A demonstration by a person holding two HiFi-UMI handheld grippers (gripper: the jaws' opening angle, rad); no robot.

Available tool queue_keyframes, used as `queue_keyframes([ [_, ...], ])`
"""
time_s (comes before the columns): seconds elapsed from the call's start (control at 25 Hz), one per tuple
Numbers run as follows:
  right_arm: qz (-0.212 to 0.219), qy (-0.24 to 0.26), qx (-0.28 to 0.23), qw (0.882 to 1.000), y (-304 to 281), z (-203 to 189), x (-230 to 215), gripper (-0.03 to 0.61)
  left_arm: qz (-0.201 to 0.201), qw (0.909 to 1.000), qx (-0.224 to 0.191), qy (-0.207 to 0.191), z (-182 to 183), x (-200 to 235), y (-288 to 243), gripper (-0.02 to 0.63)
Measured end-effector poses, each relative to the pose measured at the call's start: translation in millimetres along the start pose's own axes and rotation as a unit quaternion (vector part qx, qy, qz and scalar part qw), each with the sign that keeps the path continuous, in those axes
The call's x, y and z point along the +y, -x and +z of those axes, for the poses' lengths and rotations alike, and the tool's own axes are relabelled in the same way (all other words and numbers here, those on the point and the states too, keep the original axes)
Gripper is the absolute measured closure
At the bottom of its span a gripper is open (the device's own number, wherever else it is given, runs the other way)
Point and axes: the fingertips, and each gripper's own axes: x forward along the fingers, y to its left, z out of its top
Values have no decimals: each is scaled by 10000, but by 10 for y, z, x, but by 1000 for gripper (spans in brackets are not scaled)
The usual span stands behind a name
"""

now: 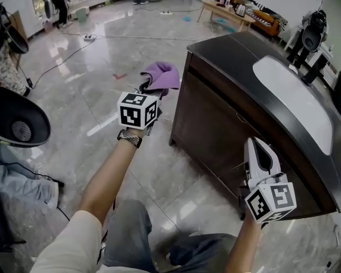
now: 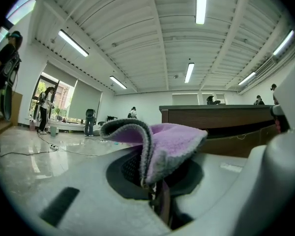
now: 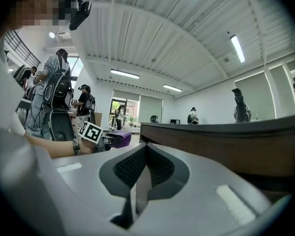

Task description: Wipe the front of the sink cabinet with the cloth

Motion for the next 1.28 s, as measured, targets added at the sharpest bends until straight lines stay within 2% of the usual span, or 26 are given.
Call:
queue_keyframes([
  [0.2, -213, 63, 75, 9997, 162, -191, -155, 571, -64, 9994, -123, 303, -91, -9, -240, 569],
  [0.4, -434, -9, 74, 9990, 285, -317, -339, 571, -209, 9993, -145, 277, -146, -193, -463, 569],
  [0.56, -535, 48, 113, 9985, 359, -353, -441, 571, -325, 9992, -201, 122, -157, -347, -562, 569],
  [0.68, -646, 145, 232, 9975, 387, -424, -529, 571, -453, 9988, -144, -142, -215, -500, -617, 569],
  [0.8, -767, 36, 284, 9966, 438, -456, -628, 571, -584, 9976, -94, -352, -254, -647, -655, 569],
  [1.08, -1051, -76, 368, 9938, 633, -528, -824, 571, -931, 9946, -120, -449, -264, -1044, -682, 569],
  [1.28, -1312, -123, 456, 9902, 846, -578, -955, 571, -1109, 9930, -224, -345, -293, -1289, -641, 569],
])
